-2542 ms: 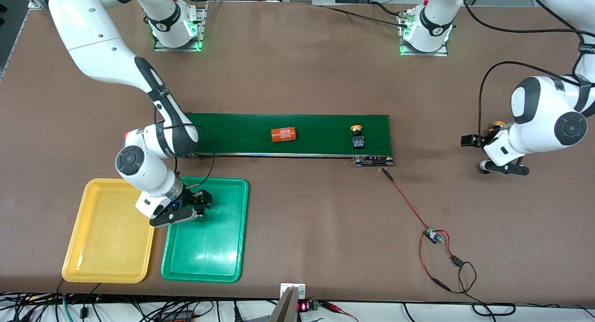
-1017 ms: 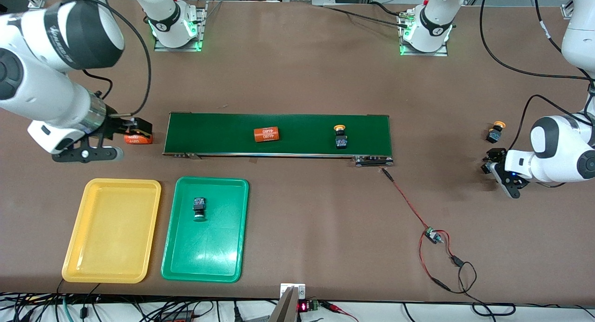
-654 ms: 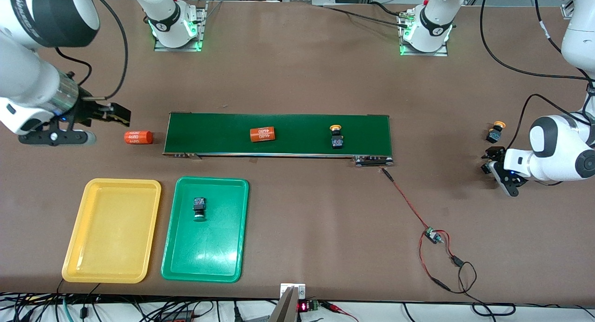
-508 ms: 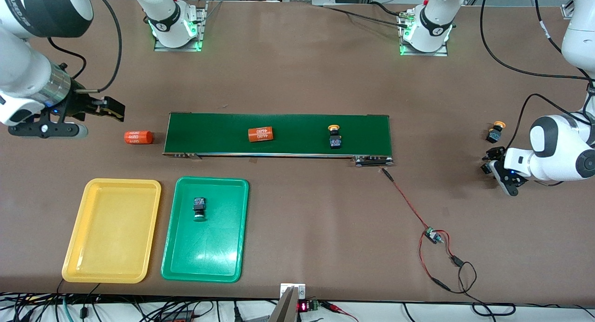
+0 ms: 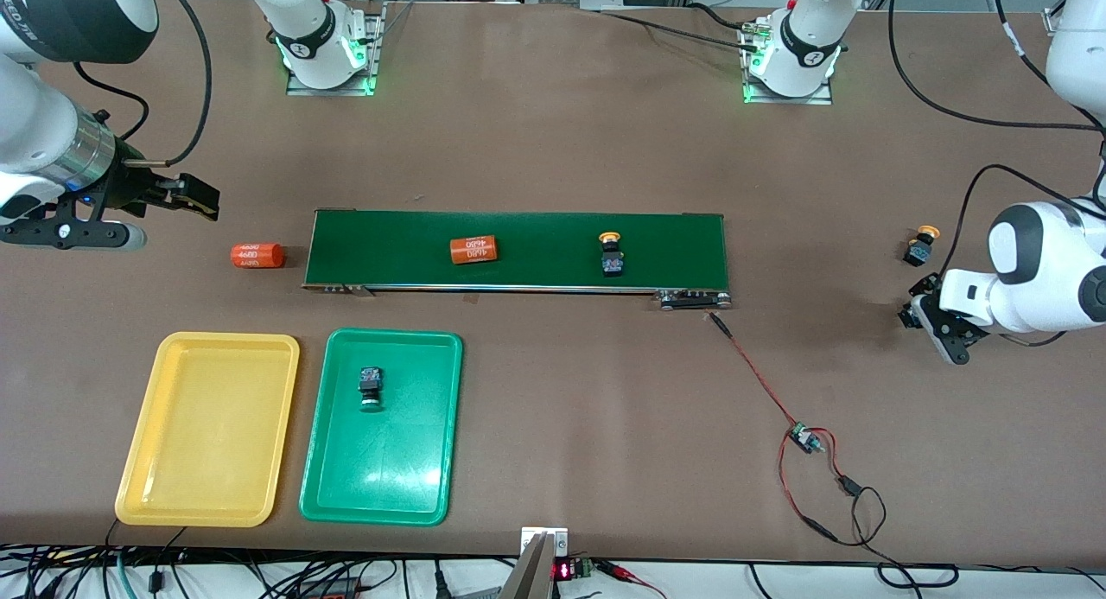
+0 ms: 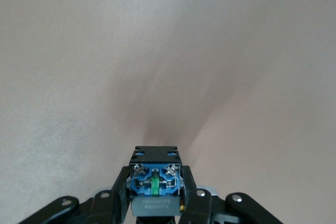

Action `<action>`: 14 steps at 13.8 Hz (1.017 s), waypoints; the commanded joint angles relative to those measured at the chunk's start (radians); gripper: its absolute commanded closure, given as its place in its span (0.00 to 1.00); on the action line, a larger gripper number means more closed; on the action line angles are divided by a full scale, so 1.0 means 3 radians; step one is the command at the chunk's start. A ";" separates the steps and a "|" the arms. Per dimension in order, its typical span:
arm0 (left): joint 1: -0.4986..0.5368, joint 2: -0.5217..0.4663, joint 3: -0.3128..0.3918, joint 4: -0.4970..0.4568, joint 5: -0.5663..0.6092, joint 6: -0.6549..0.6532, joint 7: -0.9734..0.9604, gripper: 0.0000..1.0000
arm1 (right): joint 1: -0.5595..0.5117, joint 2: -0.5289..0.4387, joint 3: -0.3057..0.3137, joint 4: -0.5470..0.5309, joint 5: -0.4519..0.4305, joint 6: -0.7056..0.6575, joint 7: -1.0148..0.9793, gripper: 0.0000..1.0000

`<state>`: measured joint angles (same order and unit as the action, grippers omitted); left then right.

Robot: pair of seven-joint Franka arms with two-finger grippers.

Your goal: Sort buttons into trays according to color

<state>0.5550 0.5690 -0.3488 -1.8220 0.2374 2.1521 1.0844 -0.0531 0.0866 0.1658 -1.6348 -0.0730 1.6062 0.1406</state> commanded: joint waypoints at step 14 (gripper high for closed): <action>-0.1722 -0.0736 0.0032 -0.0420 -0.1037 -0.0307 -0.3420 1.00 | -0.0058 -0.0007 0.0020 0.0014 0.0059 -0.0077 -0.0019 0.00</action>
<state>0.0773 0.3849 -0.3560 -1.9331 -0.0453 2.0569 0.0985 -0.0611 0.0866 0.1658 -1.6347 -0.0729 1.5985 0.1402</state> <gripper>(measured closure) 0.586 0.000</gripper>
